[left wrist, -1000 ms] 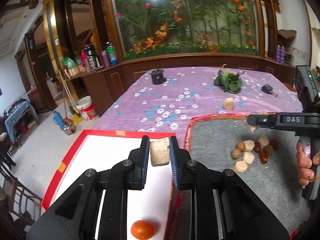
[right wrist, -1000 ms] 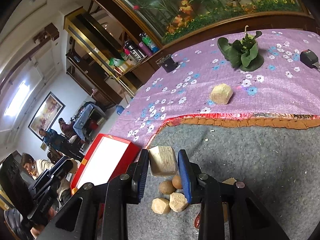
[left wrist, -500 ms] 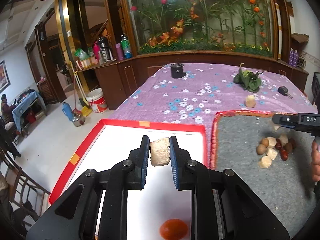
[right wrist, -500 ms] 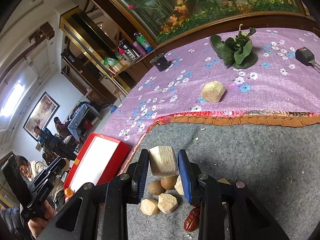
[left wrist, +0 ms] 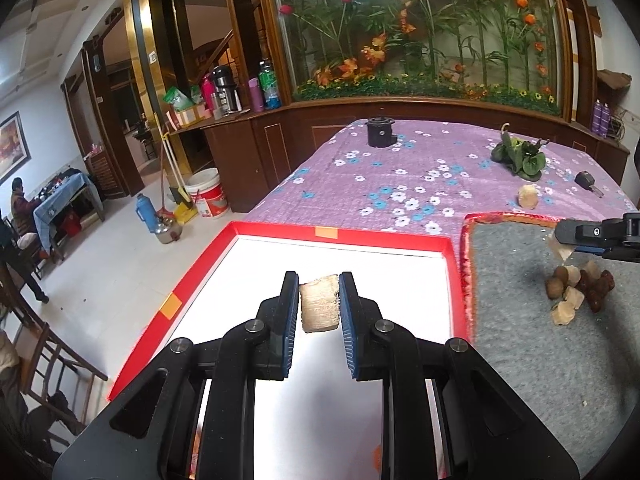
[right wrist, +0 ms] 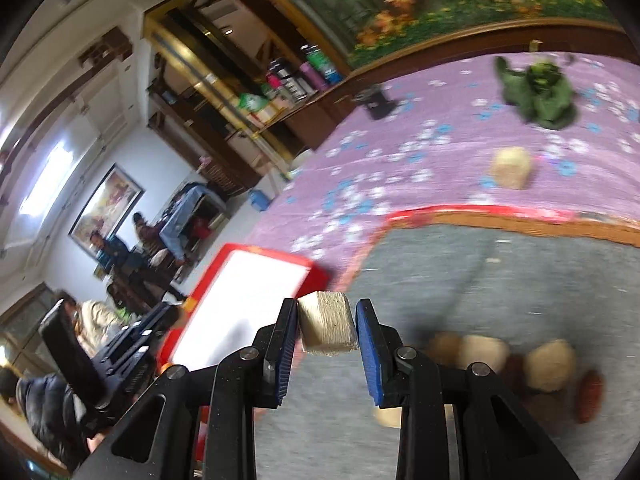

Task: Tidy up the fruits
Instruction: 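Carry both beige pieces over the white tray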

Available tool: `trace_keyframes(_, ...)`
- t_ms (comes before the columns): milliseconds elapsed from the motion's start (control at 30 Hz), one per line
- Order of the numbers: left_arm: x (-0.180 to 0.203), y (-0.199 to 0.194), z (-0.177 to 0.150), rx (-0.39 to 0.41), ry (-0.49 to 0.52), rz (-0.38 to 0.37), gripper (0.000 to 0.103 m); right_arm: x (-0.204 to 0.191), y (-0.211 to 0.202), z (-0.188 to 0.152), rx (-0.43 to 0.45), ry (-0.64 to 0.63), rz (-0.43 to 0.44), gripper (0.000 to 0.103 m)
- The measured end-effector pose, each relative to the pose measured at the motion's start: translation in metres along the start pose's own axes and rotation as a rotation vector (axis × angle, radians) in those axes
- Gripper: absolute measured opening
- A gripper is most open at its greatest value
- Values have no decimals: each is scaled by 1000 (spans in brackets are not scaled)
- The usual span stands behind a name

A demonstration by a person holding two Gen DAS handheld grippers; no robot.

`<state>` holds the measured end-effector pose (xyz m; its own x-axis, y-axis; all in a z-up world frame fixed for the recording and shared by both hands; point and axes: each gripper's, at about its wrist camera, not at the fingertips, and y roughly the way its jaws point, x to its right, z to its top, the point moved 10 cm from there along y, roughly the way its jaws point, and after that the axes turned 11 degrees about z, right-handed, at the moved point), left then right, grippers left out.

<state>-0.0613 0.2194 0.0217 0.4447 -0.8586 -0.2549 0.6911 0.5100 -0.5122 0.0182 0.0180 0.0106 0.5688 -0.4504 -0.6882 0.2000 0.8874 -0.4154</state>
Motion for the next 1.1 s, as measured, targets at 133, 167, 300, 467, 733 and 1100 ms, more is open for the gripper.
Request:
trace_keyframes(133,-8,4,-4,-7,-5,13,19,-34,29,-3,-32,-41,43,29)
trace_keyframes(167,-9,5,-5,-8,-7,16,19,-42,37,-5,-42,-49,54,29)
trace_keyframes(300,-16,10,-9,-15,-12,28,19,-68,63,-15,-75,-74,86,29)
trace_keyframes(467,-20,17,-16,-32,-15,33,19,-85,93,-31,-123,-85,112,29)
trace_keyframes(733,-26,23,-24,-48,-17,48,19,-89,124,-58,-204,-134,94,29)
trace_keyframes(1100,-28,30,-30,-65,-12,75,19,-72,136,-63,-241,-137,63,29)
